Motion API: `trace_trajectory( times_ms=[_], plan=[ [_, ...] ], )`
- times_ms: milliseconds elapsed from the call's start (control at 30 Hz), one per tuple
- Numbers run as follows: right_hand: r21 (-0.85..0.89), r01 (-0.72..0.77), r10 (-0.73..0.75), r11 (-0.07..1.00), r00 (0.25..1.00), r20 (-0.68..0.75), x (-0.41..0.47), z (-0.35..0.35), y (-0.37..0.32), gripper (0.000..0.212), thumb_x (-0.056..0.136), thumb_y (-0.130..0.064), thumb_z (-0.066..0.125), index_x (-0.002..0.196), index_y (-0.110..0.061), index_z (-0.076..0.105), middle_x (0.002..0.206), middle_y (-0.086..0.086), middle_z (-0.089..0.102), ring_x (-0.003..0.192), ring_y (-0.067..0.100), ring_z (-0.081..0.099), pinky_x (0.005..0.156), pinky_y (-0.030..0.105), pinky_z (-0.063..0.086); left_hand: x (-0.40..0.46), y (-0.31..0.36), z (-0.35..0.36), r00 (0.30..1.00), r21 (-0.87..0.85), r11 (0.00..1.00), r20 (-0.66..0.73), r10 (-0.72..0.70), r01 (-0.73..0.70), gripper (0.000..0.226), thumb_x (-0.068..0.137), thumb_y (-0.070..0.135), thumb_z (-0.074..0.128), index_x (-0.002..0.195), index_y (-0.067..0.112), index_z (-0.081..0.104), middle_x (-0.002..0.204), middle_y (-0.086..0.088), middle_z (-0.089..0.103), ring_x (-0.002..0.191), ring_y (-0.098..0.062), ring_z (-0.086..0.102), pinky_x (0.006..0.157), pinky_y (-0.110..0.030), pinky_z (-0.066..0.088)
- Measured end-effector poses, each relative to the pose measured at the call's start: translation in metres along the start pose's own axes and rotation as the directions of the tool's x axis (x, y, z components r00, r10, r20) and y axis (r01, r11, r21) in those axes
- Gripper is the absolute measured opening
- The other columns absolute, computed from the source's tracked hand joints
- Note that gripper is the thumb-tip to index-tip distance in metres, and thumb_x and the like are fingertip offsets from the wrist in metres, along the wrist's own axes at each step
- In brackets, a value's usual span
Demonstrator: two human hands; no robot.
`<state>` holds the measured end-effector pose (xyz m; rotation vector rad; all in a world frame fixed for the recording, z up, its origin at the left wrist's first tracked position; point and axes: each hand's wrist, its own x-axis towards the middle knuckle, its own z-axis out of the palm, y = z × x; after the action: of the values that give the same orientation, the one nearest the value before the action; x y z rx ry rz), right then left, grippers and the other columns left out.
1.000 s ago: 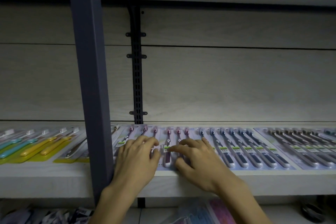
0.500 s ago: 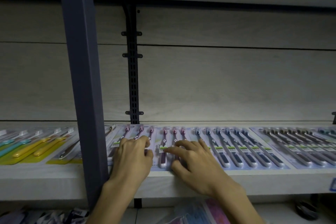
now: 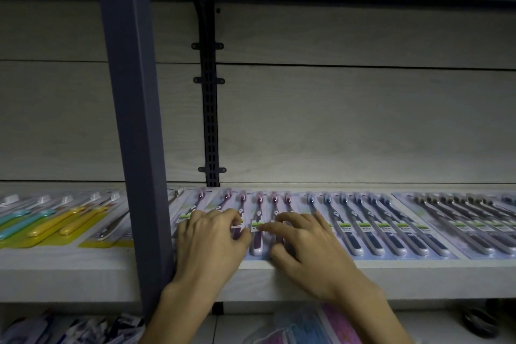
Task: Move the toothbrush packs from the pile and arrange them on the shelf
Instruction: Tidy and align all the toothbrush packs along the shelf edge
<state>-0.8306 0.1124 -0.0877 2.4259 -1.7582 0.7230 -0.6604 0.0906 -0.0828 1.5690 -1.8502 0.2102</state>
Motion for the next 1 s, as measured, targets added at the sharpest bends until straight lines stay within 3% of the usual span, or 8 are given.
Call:
trace_trajectory(
  times_ms=[367, 533, 633, 733, 1000],
  plan=[
    [-0.007, 0.004, -0.004, 1.000, 1.000, 0.001, 0.0004, -0.0006, -0.0004, 0.067, 0.073, -0.056, 0.014, 0.132, -0.047, 0.046, 0.137, -0.015, 0.044, 0.128, 0.009, 0.036, 0.113, 0.034, 0.019, -0.0041, -0.0035, 0.0017, 0.999, -0.041, 0.998, -0.018, 0.046, -0.047, 0.022, 0.089, 0.044, 0.045, 0.098, 0.034, 0.062, 0.095, 0.017, 0.065, 0.097, -0.011, 0.049, 0.088, -0.030, 0.038],
    [-0.012, 0.009, -0.009, 1.000, 1.000, -0.012, 0.0019, 0.0025, 0.0011, 0.063, 0.075, -0.055, 0.018, 0.131, -0.047, 0.046, 0.133, -0.015, 0.047, 0.124, 0.010, 0.039, 0.111, 0.037, 0.023, -0.0045, 0.0011, -0.0001, 1.000, -0.009, 1.000, -0.001, 0.029, -0.029, 0.023, 0.091, 0.045, 0.042, 0.102, 0.033, 0.058, 0.104, 0.016, 0.062, 0.104, -0.012, 0.048, 0.086, -0.029, 0.037],
    [-0.012, 0.012, -0.012, 1.000, 1.000, -0.017, 0.0017, 0.0028, 0.0012, 0.063, 0.075, -0.055, 0.018, 0.131, -0.047, 0.046, 0.130, -0.016, 0.048, 0.123, 0.010, 0.040, 0.111, 0.037, 0.023, -0.0026, 0.0024, -0.0007, 0.999, -0.053, 0.998, 0.015, 0.031, -0.030, 0.020, 0.092, 0.040, 0.043, 0.104, 0.031, 0.057, 0.104, 0.013, 0.063, 0.101, -0.014, 0.051, 0.079, -0.028, 0.042],
    [-0.011, 0.010, -0.010, 1.000, 1.000, -0.019, 0.0011, 0.0019, 0.0008, 0.065, 0.074, -0.055, 0.017, 0.131, -0.046, 0.047, 0.130, -0.016, 0.048, 0.122, 0.010, 0.040, 0.111, 0.037, 0.023, -0.0017, 0.0048, -0.0016, 0.999, -0.077, 0.996, 0.004, 0.052, -0.052, 0.018, 0.093, 0.035, 0.047, 0.106, 0.028, 0.057, 0.103, 0.012, 0.062, 0.095, -0.009, 0.046, 0.073, -0.022, 0.038],
    [-0.017, 0.008, -0.008, 1.000, 1.000, -0.009, 0.0007, 0.0015, 0.0005, 0.067, 0.074, -0.056, 0.015, 0.132, -0.046, 0.045, 0.133, -0.016, 0.046, 0.124, 0.009, 0.038, 0.113, 0.038, 0.021, -0.0010, 0.0045, -0.0039, 0.998, -0.101, 0.994, 0.033, 0.046, -0.042, 0.020, 0.092, 0.035, 0.051, 0.111, 0.028, 0.057, 0.106, 0.011, 0.062, 0.104, -0.011, 0.047, 0.079, -0.023, 0.042]
  ],
)
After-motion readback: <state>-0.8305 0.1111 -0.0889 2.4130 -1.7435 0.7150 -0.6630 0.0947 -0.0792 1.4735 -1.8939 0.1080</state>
